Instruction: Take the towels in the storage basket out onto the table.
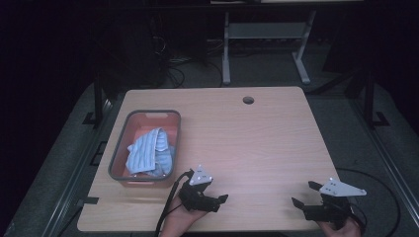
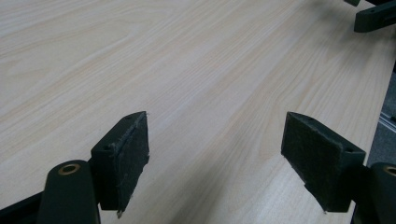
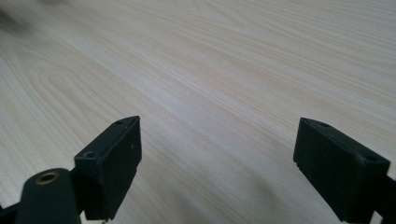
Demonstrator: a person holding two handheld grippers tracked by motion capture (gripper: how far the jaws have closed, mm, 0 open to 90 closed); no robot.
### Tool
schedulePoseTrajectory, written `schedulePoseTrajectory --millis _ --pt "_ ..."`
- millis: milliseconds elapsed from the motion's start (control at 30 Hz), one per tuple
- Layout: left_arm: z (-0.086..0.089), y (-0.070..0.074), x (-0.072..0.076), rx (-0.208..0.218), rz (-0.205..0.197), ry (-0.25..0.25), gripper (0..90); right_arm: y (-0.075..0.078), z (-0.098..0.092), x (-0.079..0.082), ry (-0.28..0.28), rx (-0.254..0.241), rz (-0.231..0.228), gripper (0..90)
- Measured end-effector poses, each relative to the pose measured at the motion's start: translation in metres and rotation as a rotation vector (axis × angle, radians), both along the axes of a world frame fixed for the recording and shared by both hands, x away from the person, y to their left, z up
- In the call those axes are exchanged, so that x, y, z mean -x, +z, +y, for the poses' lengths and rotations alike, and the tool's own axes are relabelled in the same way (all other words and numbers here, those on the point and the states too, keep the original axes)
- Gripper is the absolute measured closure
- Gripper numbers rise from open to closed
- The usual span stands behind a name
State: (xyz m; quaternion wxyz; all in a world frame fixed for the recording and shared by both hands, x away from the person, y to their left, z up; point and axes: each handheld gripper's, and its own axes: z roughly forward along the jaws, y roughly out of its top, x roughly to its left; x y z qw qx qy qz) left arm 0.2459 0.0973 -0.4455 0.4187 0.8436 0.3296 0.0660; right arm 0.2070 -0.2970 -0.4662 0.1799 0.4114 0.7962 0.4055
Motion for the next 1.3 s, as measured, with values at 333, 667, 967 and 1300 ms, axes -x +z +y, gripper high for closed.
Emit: schedulePoseTrajectory --millis 333,667,967,1300 --pt "-0.003 0.001 -0.003 -0.011 0.013 -0.002 21.6 0.000 0.000 -0.001 -0.005 -0.011 -0.003 14.6" --pt "-0.010 0.012 -0.013 -0.060 0.064 -0.072 19.9 0.002 0.002 0.001 -0.009 -0.011 -0.009 14.6" --pt "-0.016 0.035 -0.029 -0.142 0.054 -0.088 21.1 0.006 0.004 0.002 -0.008 -0.006 -0.025 14.7" --pt "-0.025 0.060 -0.053 -0.216 0.093 -0.108 22.3 0.006 0.006 0.001 -0.002 -0.008 -0.022 14.6"
